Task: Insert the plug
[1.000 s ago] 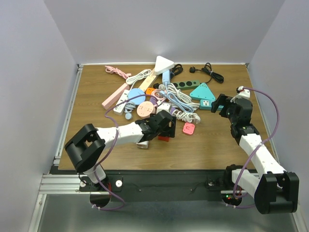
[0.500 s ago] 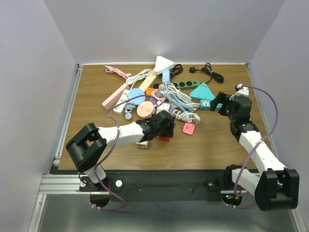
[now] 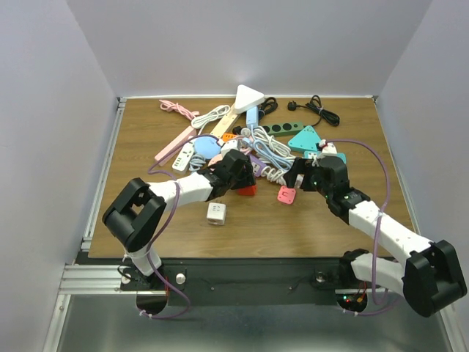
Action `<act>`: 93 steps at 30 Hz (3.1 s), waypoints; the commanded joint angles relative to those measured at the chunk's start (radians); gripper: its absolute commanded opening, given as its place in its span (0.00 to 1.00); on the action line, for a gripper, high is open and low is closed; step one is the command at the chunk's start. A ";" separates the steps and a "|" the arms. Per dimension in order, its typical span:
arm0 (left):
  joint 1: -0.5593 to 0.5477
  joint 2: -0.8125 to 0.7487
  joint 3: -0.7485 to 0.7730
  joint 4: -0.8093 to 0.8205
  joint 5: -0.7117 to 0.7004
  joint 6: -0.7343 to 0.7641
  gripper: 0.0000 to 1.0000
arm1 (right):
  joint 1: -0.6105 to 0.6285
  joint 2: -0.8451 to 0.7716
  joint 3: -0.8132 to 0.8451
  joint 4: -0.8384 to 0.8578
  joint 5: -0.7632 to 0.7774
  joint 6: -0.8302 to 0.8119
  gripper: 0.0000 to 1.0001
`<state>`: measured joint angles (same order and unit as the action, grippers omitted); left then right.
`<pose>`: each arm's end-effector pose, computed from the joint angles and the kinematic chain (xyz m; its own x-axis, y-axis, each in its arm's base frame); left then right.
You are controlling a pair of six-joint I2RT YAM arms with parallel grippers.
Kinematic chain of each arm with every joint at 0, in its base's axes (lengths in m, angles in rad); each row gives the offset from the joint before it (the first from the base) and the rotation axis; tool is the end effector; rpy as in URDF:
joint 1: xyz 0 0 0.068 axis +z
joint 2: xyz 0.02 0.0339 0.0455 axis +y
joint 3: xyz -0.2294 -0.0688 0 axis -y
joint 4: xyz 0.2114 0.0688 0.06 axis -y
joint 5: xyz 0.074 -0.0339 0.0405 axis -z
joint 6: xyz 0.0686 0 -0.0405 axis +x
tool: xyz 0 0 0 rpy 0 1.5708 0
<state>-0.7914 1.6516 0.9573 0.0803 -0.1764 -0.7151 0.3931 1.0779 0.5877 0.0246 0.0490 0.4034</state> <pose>0.2581 -0.2441 0.1715 -0.6988 -0.2112 -0.6834 0.1871 0.8682 -0.4596 0.2355 0.0940 0.2050 -0.5157 0.2106 -0.8305 -0.1519 0.9315 0.3305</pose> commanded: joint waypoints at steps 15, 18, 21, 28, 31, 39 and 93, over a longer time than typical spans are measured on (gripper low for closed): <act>0.006 -0.056 0.023 -0.016 0.084 0.019 0.93 | 0.036 -0.004 -0.008 0.014 0.052 0.021 0.99; 0.004 -0.093 0.035 -0.030 0.097 0.043 0.97 | 0.036 -0.006 -0.022 0.014 0.052 0.017 0.99; 0.009 -0.118 0.055 -0.037 0.080 0.092 0.99 | 0.039 -0.018 -0.032 0.014 0.048 0.018 0.99; 0.083 -0.084 0.057 0.064 0.083 0.268 0.99 | 0.056 -0.010 -0.046 0.011 0.023 0.011 0.99; 0.113 -0.044 0.060 0.171 0.201 0.335 0.98 | 0.088 0.001 -0.042 0.011 0.037 0.014 0.99; 0.112 0.066 0.113 0.335 0.425 0.417 0.95 | 0.193 0.071 0.007 0.011 0.097 0.023 0.99; 0.032 -0.096 -0.255 0.473 0.546 -0.029 0.93 | 0.293 0.390 0.093 0.199 0.397 0.083 1.00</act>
<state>-0.7097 1.6077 0.7197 0.4576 0.3260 -0.6716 0.6823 1.4563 0.6235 0.1860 0.3687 0.4751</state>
